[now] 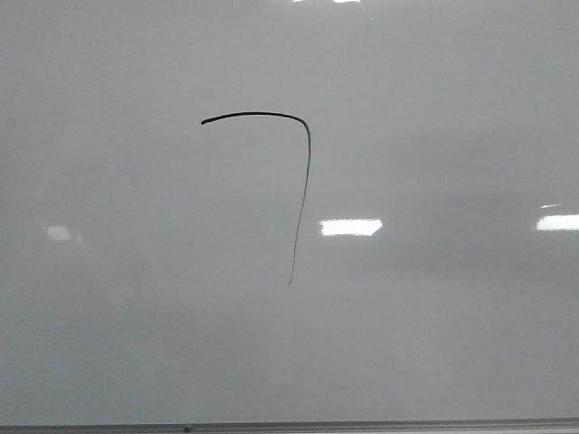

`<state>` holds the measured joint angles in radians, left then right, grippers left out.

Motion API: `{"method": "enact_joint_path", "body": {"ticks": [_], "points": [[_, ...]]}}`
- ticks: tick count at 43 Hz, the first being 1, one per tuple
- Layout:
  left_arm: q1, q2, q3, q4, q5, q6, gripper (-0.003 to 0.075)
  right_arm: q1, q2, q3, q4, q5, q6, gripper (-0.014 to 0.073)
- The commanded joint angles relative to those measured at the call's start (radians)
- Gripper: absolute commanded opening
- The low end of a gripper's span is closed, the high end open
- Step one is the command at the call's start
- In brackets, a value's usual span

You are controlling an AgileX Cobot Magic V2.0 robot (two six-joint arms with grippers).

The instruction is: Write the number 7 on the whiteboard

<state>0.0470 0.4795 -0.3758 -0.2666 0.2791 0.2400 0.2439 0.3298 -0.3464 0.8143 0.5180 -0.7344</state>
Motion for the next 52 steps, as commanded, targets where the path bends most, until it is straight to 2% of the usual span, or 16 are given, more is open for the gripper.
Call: {"method": "enact_joint_path", "body": {"ticks": [1, 9, 32, 35, 40, 52], "points": [[-0.005, -0.093, -0.007, -0.015, -0.064, -0.01, -0.0019, -0.008, 0.005, -0.025, 0.037, -0.05, 0.002, -0.0069], [-0.005, -0.208, -0.006, -0.015, -0.068, -0.01, -0.002, -0.008, 0.005, -0.025, 0.037, -0.05, 0.002, -0.0069], [-0.005, -0.209, 0.0, 0.001, -0.082, -0.01, -0.002, -0.008, 0.005, -0.025, 0.037, -0.05, 0.002, -0.0069], [-0.007, -0.229, 0.024, 0.06, -0.12, -0.042, -0.002, -0.008, 0.005, -0.025, 0.037, -0.049, 0.002, -0.0069], [-0.041, -0.307, 0.092, 0.267, -0.155, -0.227, -0.002, -0.008, 0.005, -0.025, 0.037, -0.049, 0.002, -0.0069], [-0.063, -0.496, 0.319, 0.255, -0.17, -0.233, -0.002, -0.008, 0.005, -0.025, 0.037, -0.048, 0.002, -0.0069]]}}
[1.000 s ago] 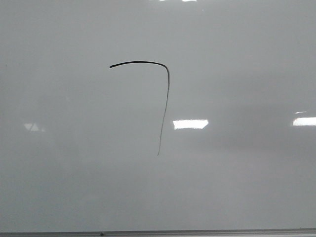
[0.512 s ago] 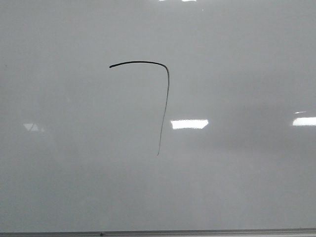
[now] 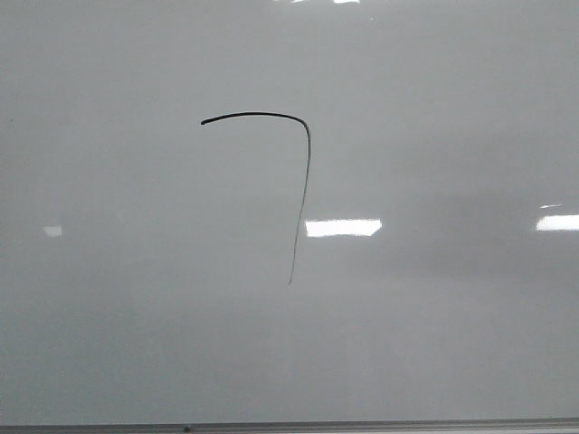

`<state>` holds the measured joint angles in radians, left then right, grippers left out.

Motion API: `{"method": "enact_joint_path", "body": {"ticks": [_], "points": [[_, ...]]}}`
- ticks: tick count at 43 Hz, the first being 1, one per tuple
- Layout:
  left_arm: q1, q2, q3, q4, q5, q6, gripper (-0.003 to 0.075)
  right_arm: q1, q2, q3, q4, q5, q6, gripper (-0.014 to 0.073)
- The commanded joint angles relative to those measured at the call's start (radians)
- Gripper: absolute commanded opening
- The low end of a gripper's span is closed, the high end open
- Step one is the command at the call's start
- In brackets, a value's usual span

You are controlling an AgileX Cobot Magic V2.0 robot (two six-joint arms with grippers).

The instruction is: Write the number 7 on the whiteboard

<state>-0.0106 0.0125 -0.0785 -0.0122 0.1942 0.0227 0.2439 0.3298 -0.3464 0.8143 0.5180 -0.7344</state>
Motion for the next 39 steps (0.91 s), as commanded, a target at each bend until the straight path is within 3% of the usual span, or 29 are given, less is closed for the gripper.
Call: {"method": "enact_joint_path", "body": {"ticks": [1, 39], "points": [[-0.005, -0.037, 0.041, 0.0, -0.085, -0.015, -0.002, -0.008, 0.005, -0.025, 0.037, -0.048, 0.002, -0.0069], [-0.005, -0.031, 0.089, -0.002, -0.115, -0.015, -0.002, -0.008, 0.005, -0.025, 0.037, -0.042, 0.002, -0.0069]]}}
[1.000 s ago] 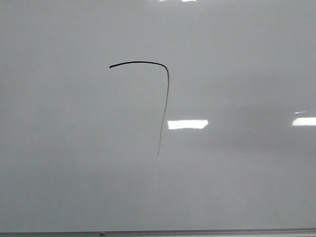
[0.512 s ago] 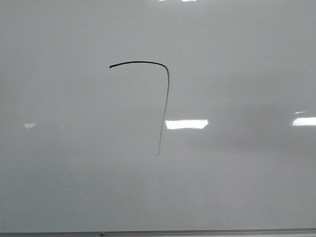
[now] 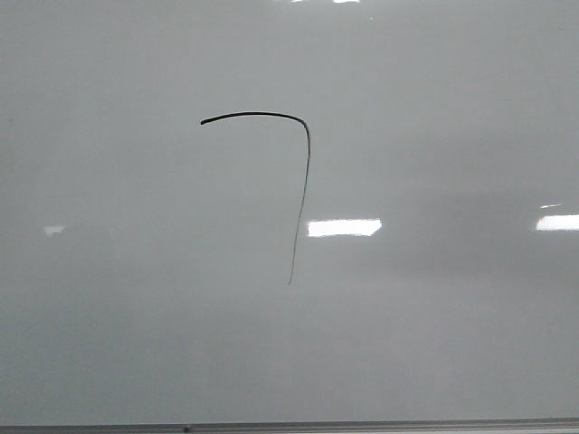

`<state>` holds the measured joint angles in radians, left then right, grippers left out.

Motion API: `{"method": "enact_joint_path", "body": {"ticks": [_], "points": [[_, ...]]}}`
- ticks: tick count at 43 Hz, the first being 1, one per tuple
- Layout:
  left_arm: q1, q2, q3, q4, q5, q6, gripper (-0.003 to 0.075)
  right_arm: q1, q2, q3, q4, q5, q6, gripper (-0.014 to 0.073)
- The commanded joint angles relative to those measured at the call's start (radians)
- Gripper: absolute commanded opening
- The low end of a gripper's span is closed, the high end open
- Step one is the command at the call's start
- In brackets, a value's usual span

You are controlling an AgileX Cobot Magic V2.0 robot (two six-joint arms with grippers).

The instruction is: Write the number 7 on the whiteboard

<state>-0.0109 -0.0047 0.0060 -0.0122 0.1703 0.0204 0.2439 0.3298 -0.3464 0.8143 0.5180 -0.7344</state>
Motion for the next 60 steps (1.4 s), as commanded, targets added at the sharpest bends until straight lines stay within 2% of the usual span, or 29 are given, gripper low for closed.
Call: {"method": "enact_joint_path", "body": {"ticks": [1, 9, 17, 23, 28, 35, 39, 51, 60], "points": [[-0.005, -0.014, 0.004, -0.002, -0.091, -0.013, -0.002, -0.008, 0.005, -0.025, 0.037, -0.041, 0.002, -0.0069], [-0.005, -0.014, 0.004, -0.002, -0.091, -0.013, -0.002, -0.008, 0.004, -0.015, 0.033, -0.052, 0.0, -0.0069], [-0.005, -0.014, 0.004, -0.002, -0.091, -0.013, -0.002, -0.012, -0.003, 0.052, -0.115, -0.233, 0.051, -0.0069], [-0.005, -0.014, 0.004, -0.002, -0.091, -0.013, -0.002, -0.055, -0.004, 0.138, -0.3, -0.414, 0.229, -0.0069], [-0.005, -0.014, 0.004, -0.002, -0.091, -0.013, -0.002, -0.115, -0.005, 0.211, -0.469, -0.54, 0.45, -0.0069], [-0.005, -0.014, 0.004, -0.002, -0.091, -0.013, -0.002, -0.169, -0.071, 0.301, -0.702, -0.549, 0.768, -0.0069], [-0.005, -0.014, 0.004, -0.002, -0.091, -0.013, -0.002, -0.197, -0.126, 0.349, -0.766, -0.518, 0.858, -0.0069], [-0.005, -0.014, 0.004, -0.002, -0.091, -0.013, -0.002, -0.271, -0.287, 0.369, -0.768, -0.398, 0.836, -0.0069], [-0.005, -0.014, 0.004, -0.002, -0.091, -0.013, -0.002, -0.272, -0.359, 0.369, -0.768, -0.399, 0.77, -0.0069]]}}
